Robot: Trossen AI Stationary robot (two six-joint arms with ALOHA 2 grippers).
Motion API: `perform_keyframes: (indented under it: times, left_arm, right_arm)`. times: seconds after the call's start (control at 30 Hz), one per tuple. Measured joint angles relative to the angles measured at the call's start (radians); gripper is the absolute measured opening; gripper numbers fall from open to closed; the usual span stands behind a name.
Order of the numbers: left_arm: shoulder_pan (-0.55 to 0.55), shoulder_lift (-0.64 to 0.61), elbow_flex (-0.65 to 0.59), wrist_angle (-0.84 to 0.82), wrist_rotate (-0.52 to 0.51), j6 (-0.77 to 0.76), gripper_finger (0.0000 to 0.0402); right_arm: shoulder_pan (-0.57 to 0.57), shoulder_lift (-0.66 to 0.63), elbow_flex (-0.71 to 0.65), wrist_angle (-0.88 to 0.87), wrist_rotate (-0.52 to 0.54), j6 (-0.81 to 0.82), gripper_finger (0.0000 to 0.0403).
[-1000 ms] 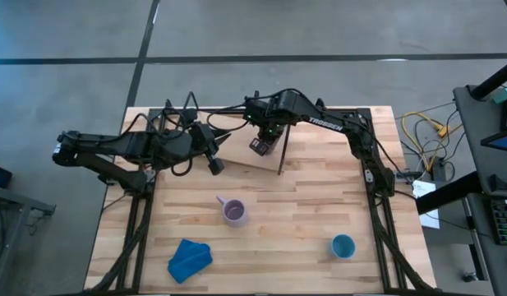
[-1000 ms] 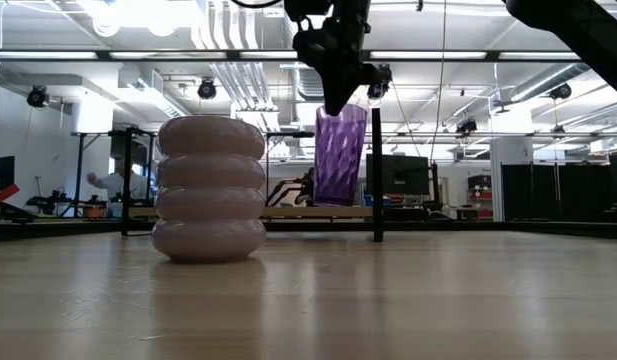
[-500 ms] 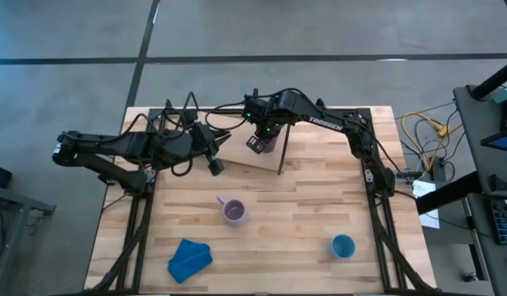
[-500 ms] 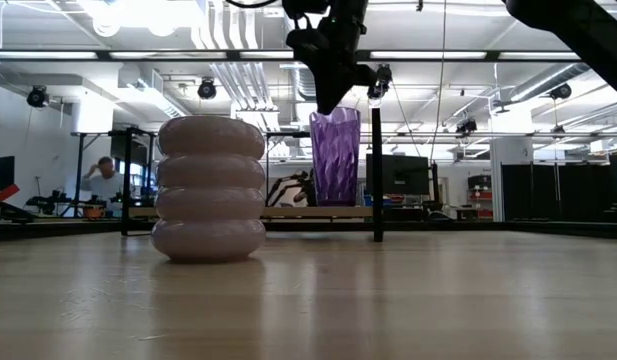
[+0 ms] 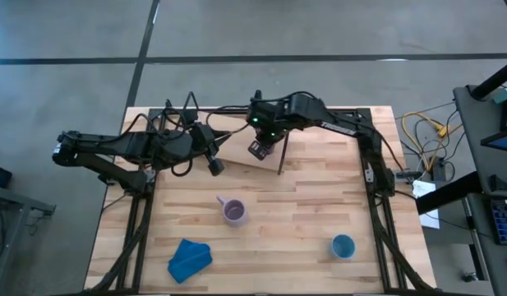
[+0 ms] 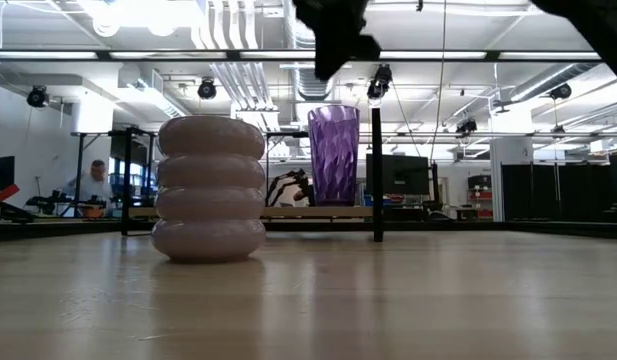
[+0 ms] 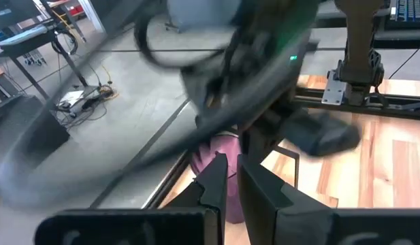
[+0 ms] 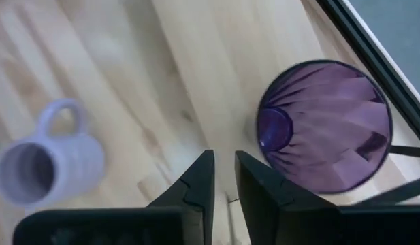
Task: Stack small to large cups/mugs on shelf
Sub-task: Put the purple cup on the shelf
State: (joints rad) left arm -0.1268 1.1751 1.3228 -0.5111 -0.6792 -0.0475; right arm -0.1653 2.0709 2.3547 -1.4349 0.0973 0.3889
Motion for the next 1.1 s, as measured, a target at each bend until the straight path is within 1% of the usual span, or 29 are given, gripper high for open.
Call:
perform_keyframes:
  times: [0.1,0.17,0.23,0.37,0.47,0.53,0.6,0.7,0.77,0.93,0.97,1.1]
  left_arm:
    - [0.000,0.000,0.004,-0.002,0.032,-0.001,0.0020]
    - [-0.001,0.000,0.009,-0.011,0.097,-0.016,0.0020]
    - [-0.004,0.000,0.012,-0.047,0.180,-0.068,0.0020]
    - [-0.018,0.003,0.010,-0.182,0.323,-0.243,0.0020]
    - [-0.032,0.025,-0.001,-0.316,0.418,-0.345,0.0020]
    - [-0.041,0.056,-0.013,-0.384,0.442,-0.401,0.0020]
    - [-0.047,0.096,-0.021,-0.423,0.447,-0.433,0.0020]
    - [-0.047,0.184,-0.024,-0.428,0.483,-0.444,0.0020]
    - [-0.047,0.243,-0.023,-0.423,0.519,-0.444,0.0020]
    - [-0.047,0.341,0.005,-0.416,0.703,-0.444,0.0020]
    - [-0.049,0.353,0.007,-0.415,0.718,-0.444,0.0020]
    - [-0.050,0.381,0.008,-0.413,0.722,-0.421,0.0020]
  right_arm:
    - [0.025,-0.047,0.000,-0.001,0.000,0.014,0.0054]
    - [0.048,-0.087,0.000,-0.024,0.000,0.044,0.0054]
    - [0.081,-0.133,0.000,-0.060,0.000,0.085,0.0054]
    - [0.162,-0.218,0.000,-0.142,-0.001,0.143,0.0054]
    - [0.224,-0.272,-0.006,-0.126,0.007,0.192,0.0054]
    - [0.262,-0.302,-0.005,-0.103,0.042,0.217,0.0054]
    - [0.298,-0.320,-0.005,-0.101,0.102,0.243,0.0054]
    - [0.334,-0.328,-0.005,-0.101,0.189,0.258,0.0054]
    - [0.344,-0.328,-0.005,-0.102,0.208,0.257,0.0054]
    - [0.349,-0.323,-0.006,-0.112,0.210,0.243,0.0054]
    - [0.349,-0.320,-0.006,-0.119,0.210,0.240,0.0054]
    - [0.349,-0.306,-0.006,-0.136,0.210,0.235,0.0054]
